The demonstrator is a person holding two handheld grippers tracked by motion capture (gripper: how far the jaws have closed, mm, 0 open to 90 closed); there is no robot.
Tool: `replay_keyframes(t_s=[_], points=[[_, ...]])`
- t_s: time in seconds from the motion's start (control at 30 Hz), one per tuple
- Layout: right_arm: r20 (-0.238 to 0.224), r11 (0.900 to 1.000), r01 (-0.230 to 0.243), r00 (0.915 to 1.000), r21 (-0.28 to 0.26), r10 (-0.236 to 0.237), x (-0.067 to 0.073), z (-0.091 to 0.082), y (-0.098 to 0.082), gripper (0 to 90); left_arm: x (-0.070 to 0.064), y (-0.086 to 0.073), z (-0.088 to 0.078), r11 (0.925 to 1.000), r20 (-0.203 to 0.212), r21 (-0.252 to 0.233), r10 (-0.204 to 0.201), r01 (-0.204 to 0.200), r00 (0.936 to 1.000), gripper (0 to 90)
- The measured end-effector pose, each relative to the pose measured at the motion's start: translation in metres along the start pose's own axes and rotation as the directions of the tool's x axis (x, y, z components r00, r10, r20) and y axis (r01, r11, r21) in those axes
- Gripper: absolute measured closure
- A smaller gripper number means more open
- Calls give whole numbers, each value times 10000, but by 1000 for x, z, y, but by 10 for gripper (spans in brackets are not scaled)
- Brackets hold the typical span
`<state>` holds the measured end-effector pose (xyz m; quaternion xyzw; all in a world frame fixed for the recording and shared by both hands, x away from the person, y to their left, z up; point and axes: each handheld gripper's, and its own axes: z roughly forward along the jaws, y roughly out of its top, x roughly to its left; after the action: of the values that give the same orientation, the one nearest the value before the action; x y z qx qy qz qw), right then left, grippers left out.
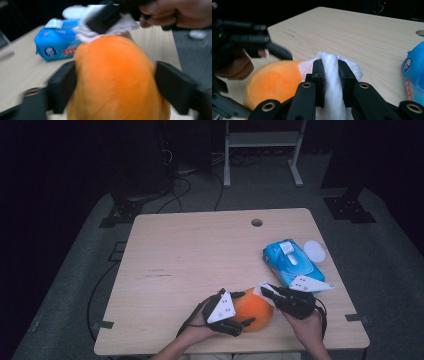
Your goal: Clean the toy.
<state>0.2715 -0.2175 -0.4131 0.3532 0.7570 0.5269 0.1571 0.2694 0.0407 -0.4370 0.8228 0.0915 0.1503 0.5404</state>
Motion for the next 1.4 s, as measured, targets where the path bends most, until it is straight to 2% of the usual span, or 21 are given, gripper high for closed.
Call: replay_keyframes(t_s=[0.03, 0.07, 0.1, 0.13, 0.27, 0.33, 0.47, 0.57, 0.63, 0.67, 0.73, 0.8, 0.83, 0.93, 1.0, 1.07, 1.1, 1.17, 1.27, 1.3, 1.4], points=[[15, 10000, 51, 10000, 33, -51, 0, 0, 0, 779, 5, -2, 1, 9977, -40, 181, -656, 657, 9978, 106], [-63, 10000, 29, 10000, 41, -29, 2, -1, 1, 779, 8, -3, 2, 9943, 19, 314, -1022, 1021, 9948, 49], [-68, 9999, 116, 9999, 50, -115, 3, -2, 1, 780, 12, -6, 3, 9873, 354, 485, -1531, 1514, 9876, 41], [-41, 9996, 262, 9996, 61, -261, 6, -3, 2, 780, 13, -8, 3, 9845, 655, 549, -1699, 1664, 9833, 61], [-367, 9970, 749, 9965, -171, -755, 20, -3, 8, 781, 6, -2, 0, 9964, 253, 380, -763, 753, 9968, 293], [-362, 9949, 967, 9945, -297, -978, 27, -2, 11, 780, 2, 1, 0, 9987, -63, 289, -423, 425, 9991, 350], [-188, 9944, 989, 9948, -360, -996, 28, -3, 11, 780, 5, -1, 2, 9958, -139, 323, -854, 858, 9962, 353], [-151, 9903, 1371, 9904, -245, -1374, 33, 1, 9, 780, 10, -3, 2, 9888, -73, 369, -1444, 1446, 9895, 341], [-30, 9924, 1226, 9924, -125, -1227, 29, 2, 9, 781, 15, -5, 2, 9804, -82, 414, -1923, 1924, 9813, 326], [136, 9940, 1092, 9939, -37, -1092, 24, 3, 7, 780, 19, -7, 2, 9717, -111, 408, -2326, 2328, 9725, 314], [369, 9987, 501, 9980, 92, -504, 12, 5, 3, 780, 24, -8, 2, 9622, -93, 319, -2704, 2706, 9627, 249], [602, 9992, 363, 9975, 152, -371, 8, 5, 1, 780, 23, -6, 3, 9668, 130, 301, -2543, 2539, 9670, 105], [667, 9992, 369, 9971, 154, -378, 8, 5, 1, 780, 21, -5, 3, 9730, 158, 374, -2283, 2276, 9735, 78], [696, 9991, 414, 9967, 98, -420, 10, 7, 2, 780, 18, -5, 4, 9806, -103, 603, -1863, 1865, 9824, 164], [585, 9979, 639, 9963, -78, -633, 19, 6, 3, 778, 21, -6, 3, 9779, -192, 604, -1993, 2002, 9797, 230], [-134, 9961, 830, 9964, -298, -835, 27, 7, 3, 776, 26, -9, 1, 9676, -238, 638, -2433, 2444, 9697, 246], [-158, 9935, 1126, 9935, -169, -1129, 33, 9, 3, 776, 30, -11, 1, 9622, -238, 678, -2628, 2638, 9646, 247], [-152, 9882, 1530, 9881, 47, -1529, 38, 13, 2, 777, 37, -15, -1, 9494, -201, 624, -3072, 3079, 9514, 255], [232, 9907, 1337, 9907, 238, -1342, 29, 12, 0, 779, 46, -21, -4, 9267, -224, 475, -3722, 3728, 9279, 263], [478, 9925, 1172, 9918, 352, -1188, 22, 10, -2, 778, 48, -22, -5, 9219, -238, 480, -3838, 3846, 9231, 266], [448, 9974, 543, 9974, 472, -564, 9, 8, -6, 778, 49, -23, -6, 9231, -246, 446, -3811, 3819, 9242, 267]])
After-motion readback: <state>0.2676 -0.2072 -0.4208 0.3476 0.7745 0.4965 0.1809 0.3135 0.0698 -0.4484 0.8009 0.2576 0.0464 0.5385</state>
